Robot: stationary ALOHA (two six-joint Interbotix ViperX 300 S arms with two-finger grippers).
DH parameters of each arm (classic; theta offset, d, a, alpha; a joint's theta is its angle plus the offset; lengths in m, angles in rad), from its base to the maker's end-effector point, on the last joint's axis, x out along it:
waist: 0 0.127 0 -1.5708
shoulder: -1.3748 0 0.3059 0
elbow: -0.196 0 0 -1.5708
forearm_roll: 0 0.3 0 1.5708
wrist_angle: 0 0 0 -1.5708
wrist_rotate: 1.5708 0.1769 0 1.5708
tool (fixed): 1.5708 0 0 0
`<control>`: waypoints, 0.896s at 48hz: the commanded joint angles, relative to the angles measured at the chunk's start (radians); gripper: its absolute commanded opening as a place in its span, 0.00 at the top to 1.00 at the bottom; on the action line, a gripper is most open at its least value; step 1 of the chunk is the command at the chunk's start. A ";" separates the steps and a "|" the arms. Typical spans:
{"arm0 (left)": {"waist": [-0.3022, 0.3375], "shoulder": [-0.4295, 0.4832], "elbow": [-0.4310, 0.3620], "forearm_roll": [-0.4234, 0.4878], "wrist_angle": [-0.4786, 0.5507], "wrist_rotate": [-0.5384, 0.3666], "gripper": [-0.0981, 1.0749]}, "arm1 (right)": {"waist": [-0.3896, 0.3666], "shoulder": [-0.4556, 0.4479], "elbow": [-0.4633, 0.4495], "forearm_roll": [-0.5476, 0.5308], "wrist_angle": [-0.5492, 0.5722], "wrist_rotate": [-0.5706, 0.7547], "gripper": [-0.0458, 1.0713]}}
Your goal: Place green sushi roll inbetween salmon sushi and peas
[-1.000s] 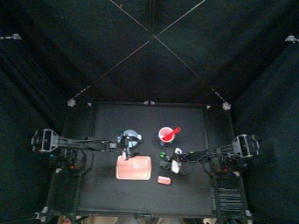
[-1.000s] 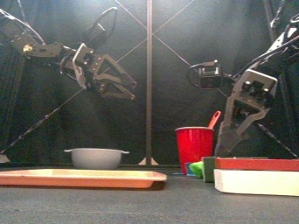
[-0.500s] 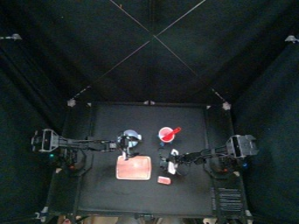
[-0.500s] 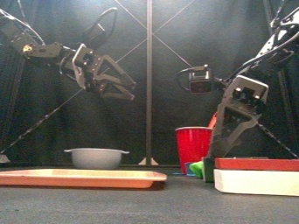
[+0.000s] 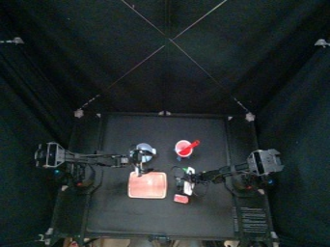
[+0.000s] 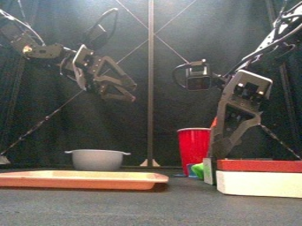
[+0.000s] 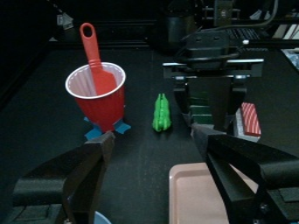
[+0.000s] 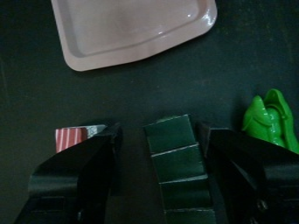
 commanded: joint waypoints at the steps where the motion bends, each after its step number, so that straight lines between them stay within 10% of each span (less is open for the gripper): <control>1: 0.005 -0.011 -0.011 0.000 -0.006 0.000 0.04 | 0.003 -0.015 -0.025 0.000 0.005 0.000 0.09; 43: 0.009 -0.011 -0.003 0.000 -0.006 0.000 0.04 | -0.009 -0.069 -0.055 -0.026 0.094 -0.002 0.09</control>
